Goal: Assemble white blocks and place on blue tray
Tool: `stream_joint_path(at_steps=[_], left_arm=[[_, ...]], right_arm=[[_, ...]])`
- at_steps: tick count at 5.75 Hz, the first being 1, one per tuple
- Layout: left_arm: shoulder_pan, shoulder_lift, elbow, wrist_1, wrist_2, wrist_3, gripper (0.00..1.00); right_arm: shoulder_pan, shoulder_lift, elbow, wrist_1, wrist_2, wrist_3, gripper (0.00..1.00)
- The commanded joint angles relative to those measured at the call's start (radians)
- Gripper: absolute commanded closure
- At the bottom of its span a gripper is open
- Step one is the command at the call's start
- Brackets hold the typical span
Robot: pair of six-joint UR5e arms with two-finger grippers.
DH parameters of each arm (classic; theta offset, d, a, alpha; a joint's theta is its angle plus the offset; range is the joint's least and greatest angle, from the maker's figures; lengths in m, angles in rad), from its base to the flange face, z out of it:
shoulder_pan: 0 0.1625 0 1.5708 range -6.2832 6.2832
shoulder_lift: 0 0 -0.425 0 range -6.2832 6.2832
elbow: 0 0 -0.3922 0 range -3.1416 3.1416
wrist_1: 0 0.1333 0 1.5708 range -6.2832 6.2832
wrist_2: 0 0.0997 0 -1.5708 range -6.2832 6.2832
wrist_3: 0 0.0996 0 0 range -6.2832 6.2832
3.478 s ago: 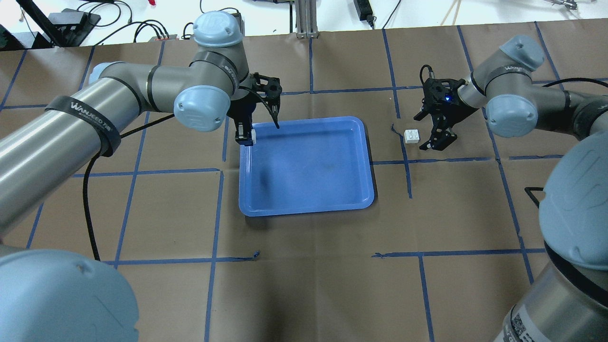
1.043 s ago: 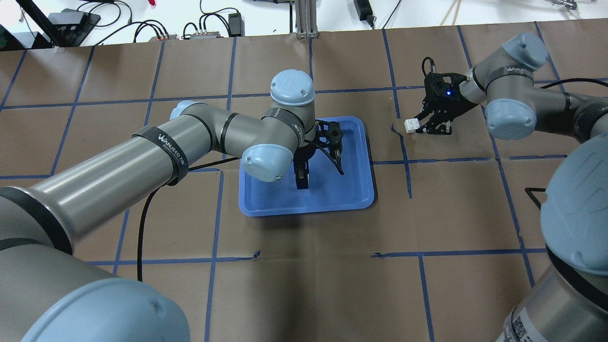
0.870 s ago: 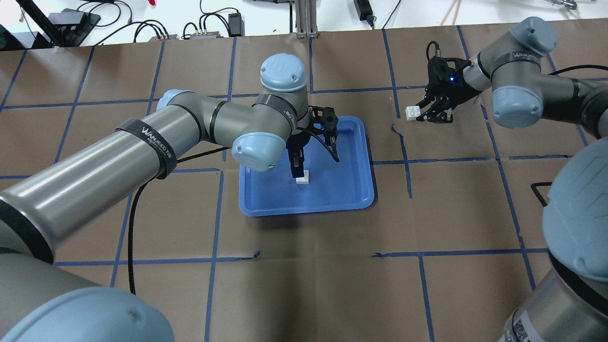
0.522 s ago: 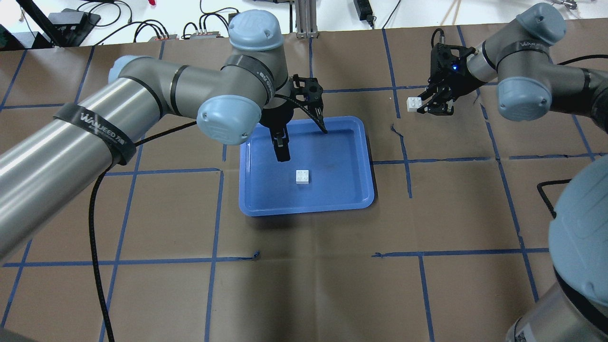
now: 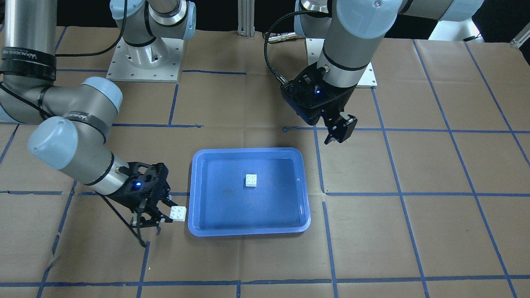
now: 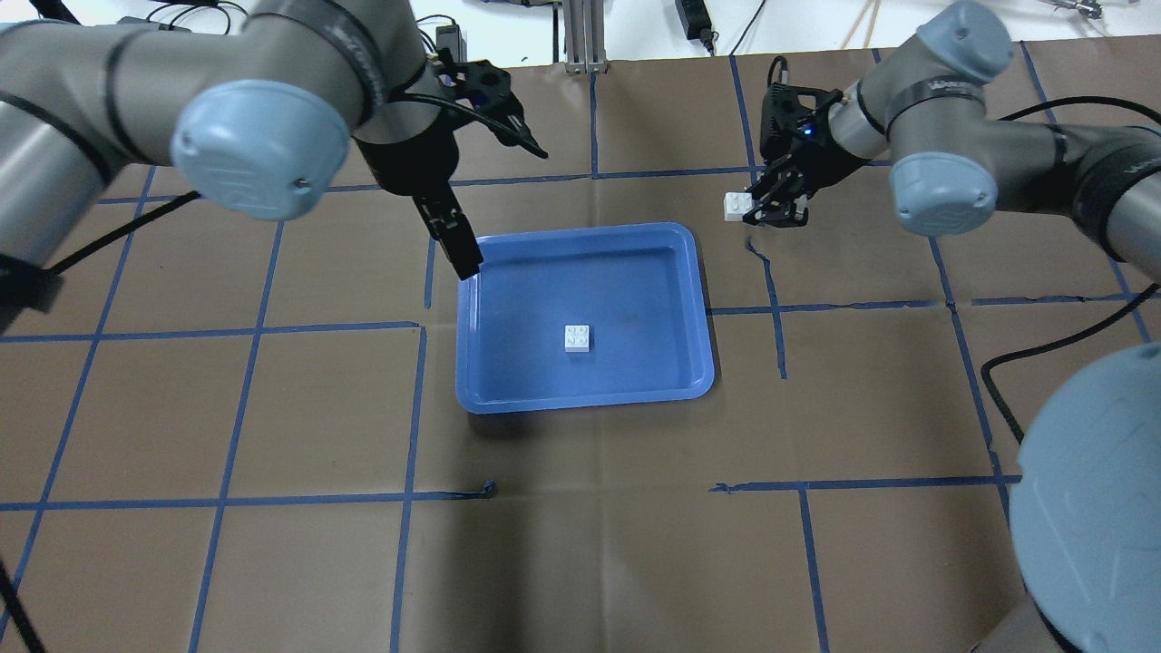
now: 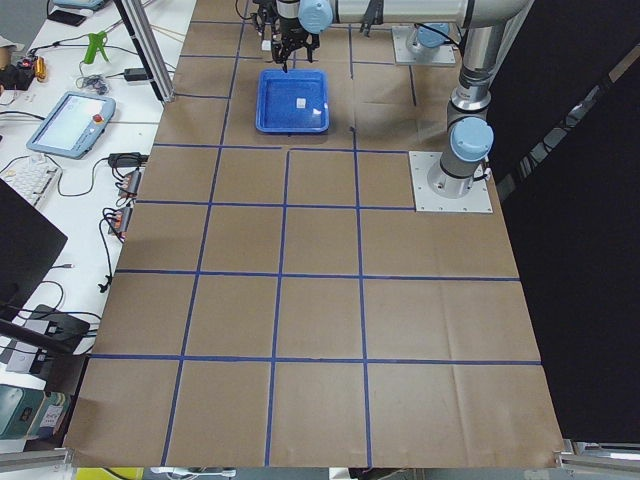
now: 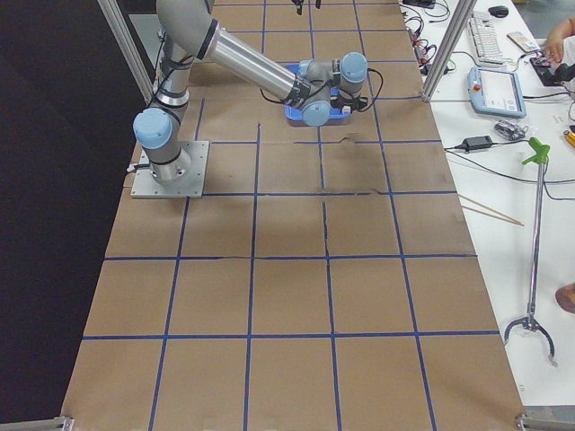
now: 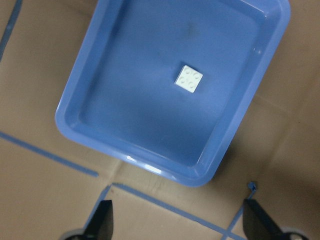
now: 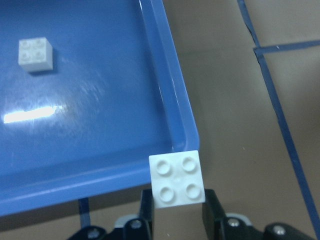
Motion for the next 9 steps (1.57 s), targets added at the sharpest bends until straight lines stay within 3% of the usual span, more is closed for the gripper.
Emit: stream_joint_path(at_steps=[1,2,4,9], left_arm=[[0.074,0.058,0.003,-0.012,0.009,-0.434,0.01],[0.088,0.091,0.003,-0.016,0.01,-0.578,0.01],[0.088,0.119,0.023,-0.023,0.009,-0.806,0.01],[0.087,0.142,-0.016,0.004,0.003,-0.807,0.01]], right_arm=[[0.126,-0.002,0.002,-0.025,-0.004,0.134,0.79],[0.176,-0.002,0.032,-0.078,-0.018,0.163,0.79],[0.207,0.003,0.189,-0.335,-0.064,0.18,0.79],[0.21,0.006,0.29,-0.376,-0.056,0.179,0.79]])
